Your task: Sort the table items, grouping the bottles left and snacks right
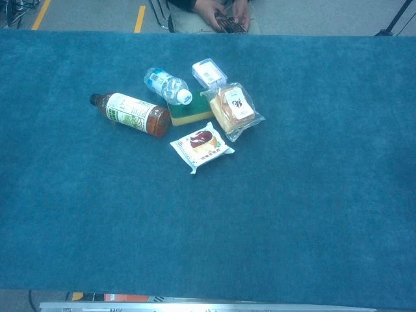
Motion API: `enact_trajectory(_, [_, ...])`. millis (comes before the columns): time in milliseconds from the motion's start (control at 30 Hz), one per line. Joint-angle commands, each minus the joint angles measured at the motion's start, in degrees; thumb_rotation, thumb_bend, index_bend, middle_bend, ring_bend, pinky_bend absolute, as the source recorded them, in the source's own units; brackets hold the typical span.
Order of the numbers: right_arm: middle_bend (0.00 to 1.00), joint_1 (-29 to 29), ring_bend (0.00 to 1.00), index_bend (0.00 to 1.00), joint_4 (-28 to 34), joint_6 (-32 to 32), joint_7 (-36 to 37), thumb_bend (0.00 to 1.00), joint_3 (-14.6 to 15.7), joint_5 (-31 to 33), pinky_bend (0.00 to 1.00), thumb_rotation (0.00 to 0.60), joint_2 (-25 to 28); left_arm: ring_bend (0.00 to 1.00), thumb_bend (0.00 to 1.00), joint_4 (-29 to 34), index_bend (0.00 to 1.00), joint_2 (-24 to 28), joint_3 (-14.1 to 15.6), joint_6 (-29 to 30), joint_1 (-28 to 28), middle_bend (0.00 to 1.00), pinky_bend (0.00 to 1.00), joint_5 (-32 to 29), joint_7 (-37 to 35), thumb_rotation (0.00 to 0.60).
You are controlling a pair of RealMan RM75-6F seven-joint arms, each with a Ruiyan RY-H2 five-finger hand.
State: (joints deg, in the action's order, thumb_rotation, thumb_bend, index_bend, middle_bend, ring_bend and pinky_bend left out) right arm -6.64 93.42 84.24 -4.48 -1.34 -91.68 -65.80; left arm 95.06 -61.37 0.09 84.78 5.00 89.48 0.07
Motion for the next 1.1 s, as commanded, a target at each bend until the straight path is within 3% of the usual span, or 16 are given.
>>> enact_trajectory(33, [0.36, -0.1, 0.34, 0.28, -0.1, -0.3, -0.1, 0.26, 0.0, 0.1, 0.41, 0.600, -0.1, 0.07, 0.26, -0.2, 0.14, -0.1, 0.1, -0.2, 0.0, 0.15, 0.17, -0.2, -0.1, 0.600])
enact_trajectory(667, [0.36, -0.7, 0.34, 0.28, 0.2, 0.7, 0.7, 0.26, -1.6, 0.3, 0.41, 0.600, 0.3, 0.07, 0.26, 0.4, 0.14, 2.0, -0.1, -3.1, 2.7, 0.15, 0.17, 1.5, 0.4, 0.600])
enact_trajectory(833, [0.36, -1.8, 0.34, 0.28, 1.1, 0.2, 1.3, 0.26, -2.7, 0.7, 0.41, 0.600, 1.2, 0.07, 0.26, 1.2, 0.14, 3.2, -0.4, -6.1, 5.7, 0.15, 0.17, 3.6, 1.3, 0.600])
enact_trajectory(1100, [0.35, -3.4, 0.34, 0.28, 3.7, -1.9, 1.6, 0.26, -3.4, 1.2, 0.41, 0.600, 2.5, 0.07, 0.26, 1.3, 0.14, 4.9, -1.9, -14.5, 13.0, 0.14, 0.17, 4.6, -4.3, 0.600])
